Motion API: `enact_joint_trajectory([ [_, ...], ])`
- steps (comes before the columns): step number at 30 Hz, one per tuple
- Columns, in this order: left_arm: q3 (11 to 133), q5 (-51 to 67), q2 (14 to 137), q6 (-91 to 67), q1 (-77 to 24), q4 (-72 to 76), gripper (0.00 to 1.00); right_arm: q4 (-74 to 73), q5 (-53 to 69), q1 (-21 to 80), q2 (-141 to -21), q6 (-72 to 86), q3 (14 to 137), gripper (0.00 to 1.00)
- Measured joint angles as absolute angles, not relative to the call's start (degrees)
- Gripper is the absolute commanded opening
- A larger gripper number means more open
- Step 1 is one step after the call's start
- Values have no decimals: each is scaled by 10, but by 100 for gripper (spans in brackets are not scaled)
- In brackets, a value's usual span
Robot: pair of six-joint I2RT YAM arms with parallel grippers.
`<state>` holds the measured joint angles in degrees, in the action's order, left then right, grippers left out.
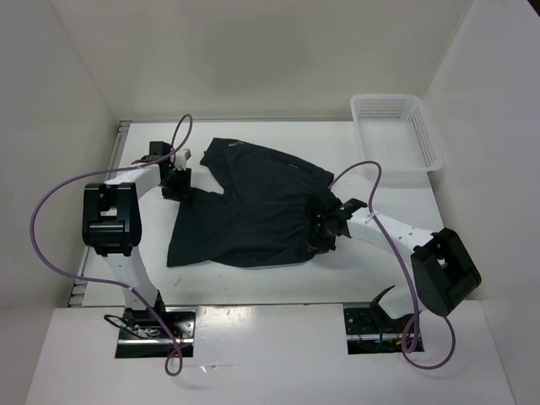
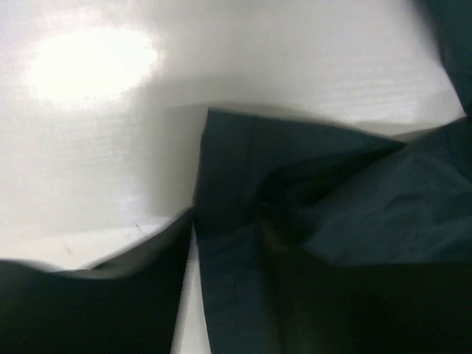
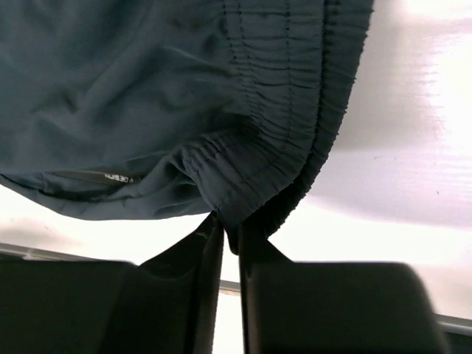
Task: Fold and stack the shorts
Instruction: Flatten the shorts out
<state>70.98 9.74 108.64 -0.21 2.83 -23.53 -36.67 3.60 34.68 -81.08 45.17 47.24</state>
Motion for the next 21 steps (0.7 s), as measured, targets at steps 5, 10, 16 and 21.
enact_joint_trajectory([
  [5, 730, 89, 1110, -4, 27, -217, 2, -381, 23, 347, -792, 476, 471, 8],
  [10, 743, 67, 1114, -3, 41, -224, 1, -426, 11, 347, -754, 495, 471, 5],
  [16, 720, 50, 1091, -2, 80, -261, 41, -469, 8, 347, -701, 518, 471, 45],
  [21, 700, 64, 1066, -2, 76, -308, 54, -490, 8, 347, -708, 510, 473, 62],
])
